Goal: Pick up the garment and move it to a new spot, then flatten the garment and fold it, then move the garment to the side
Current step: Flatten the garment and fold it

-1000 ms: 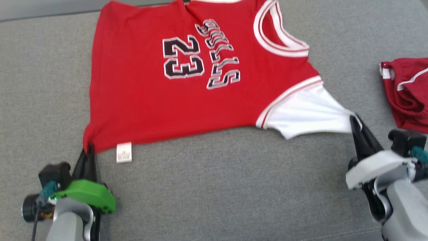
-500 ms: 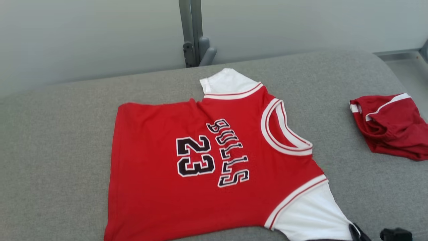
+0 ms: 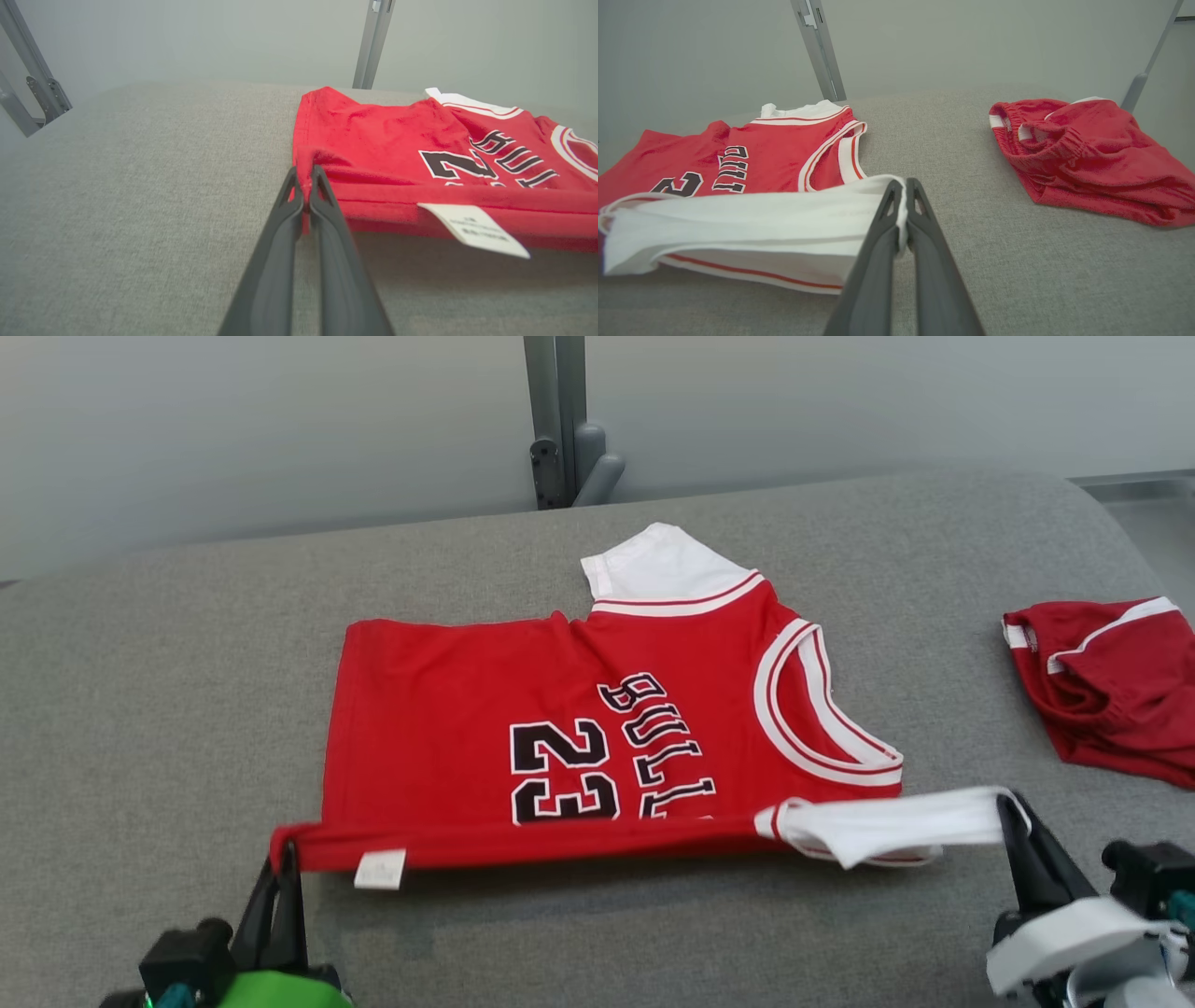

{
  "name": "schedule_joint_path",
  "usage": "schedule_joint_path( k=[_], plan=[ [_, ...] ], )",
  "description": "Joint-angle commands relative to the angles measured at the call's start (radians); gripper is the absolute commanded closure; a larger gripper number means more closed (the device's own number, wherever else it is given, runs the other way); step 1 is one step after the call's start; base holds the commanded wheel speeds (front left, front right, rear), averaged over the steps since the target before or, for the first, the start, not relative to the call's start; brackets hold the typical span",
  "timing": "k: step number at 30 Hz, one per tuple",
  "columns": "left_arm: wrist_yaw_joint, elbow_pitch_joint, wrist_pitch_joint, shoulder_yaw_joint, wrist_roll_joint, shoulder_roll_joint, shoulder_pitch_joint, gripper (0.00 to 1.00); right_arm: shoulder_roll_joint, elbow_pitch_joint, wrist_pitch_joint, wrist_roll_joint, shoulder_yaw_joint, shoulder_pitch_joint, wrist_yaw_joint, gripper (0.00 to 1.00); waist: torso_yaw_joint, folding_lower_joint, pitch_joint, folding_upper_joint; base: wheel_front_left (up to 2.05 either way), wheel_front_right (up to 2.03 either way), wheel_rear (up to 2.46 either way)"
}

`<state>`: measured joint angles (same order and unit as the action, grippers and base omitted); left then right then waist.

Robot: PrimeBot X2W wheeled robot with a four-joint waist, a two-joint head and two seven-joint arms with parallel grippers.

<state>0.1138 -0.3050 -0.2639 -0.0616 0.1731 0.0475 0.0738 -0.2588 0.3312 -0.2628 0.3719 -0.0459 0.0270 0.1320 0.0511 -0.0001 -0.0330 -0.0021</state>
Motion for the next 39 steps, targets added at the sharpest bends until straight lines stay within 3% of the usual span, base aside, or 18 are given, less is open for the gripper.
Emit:
schedule_joint_path(
  k=[1,5,19,26,27,28,29,35,39],
  plan=[
    [-0.001,0.015,0.000,0.000,-0.010,0.006,-0.030,1.00,-0.005,-0.013,-0.002,-0.006,0.004,-0.025,-0.003,1.00,-0.010,0.0001,-0.029,0.0021,0.00,0.00,0.00],
    [0.006,0.012,0.000,0.014,-0.019,0.006,-0.126,1.00,-0.012,-0.020,-0.003,-0.017,-0.018,-0.131,-0.002,1.00,-0.014,0.0001,-0.073,0.0021,0.00,0.00,0.00],
    [0.014,-0.232,0.000,0.049,-0.075,0.006,-0.437,1.00,-0.026,0.226,-0.003,-0.070,-0.097,-0.493,-0.002,1.00,-0.033,0.0001,-0.250,0.0021,0.00,0.00,0.00],
    [0.002,-0.267,0.000,0.038,-0.071,0.006,-0.487,1.00,-0.006,0.302,-0.003,-0.076,-0.089,-0.551,-0.002,1.00,-0.041,0.0001,-0.268,0.0021,0.00,0.00,0.00],
    [0.000,-0.272,0.000,0.039,-0.067,0.006,-0.485,1.00,-0.001,0.315,-0.003,-0.077,-0.079,-0.552,-0.002,0.18,-0.041,0.0001,-0.264,0.0021,0.00,0.00,0.00],
    [-0.004,-0.271,0.000,0.037,-0.060,0.006,-0.481,0.22,0.004,0.320,-0.003,-0.077,-0.067,-0.552,-0.002,0.00,-0.041,0.0001,-0.258,0.0021,0.00,0.00,0.00],
    [-0.010,-0.268,0.000,0.034,-0.053,0.006,-0.477,0.00,0.007,0.314,-0.003,-0.082,-0.058,-0.551,-0.002,0.00,-0.041,0.0001,-0.253,0.0021,0.00,0.00,0.00],
    [-0.035,-0.211,0.000,0.042,-0.013,0.006,-0.388,0.00,0.029,0.223,-0.003,-0.101,0.022,-0.446,-0.002,0.00,-0.038,0.0001,-0.216,0.0021,0.00,0.00,0.00],
    [-0.053,-0.165,0.000,0.047,0.017,0.005,-0.300,0.00,0.042,0.196,-0.003,-0.082,0.007,-0.343,-0.002,0.00,-0.033,0.0001,-0.191,0.0021,0.00,0.00,0.00]
  ],
)
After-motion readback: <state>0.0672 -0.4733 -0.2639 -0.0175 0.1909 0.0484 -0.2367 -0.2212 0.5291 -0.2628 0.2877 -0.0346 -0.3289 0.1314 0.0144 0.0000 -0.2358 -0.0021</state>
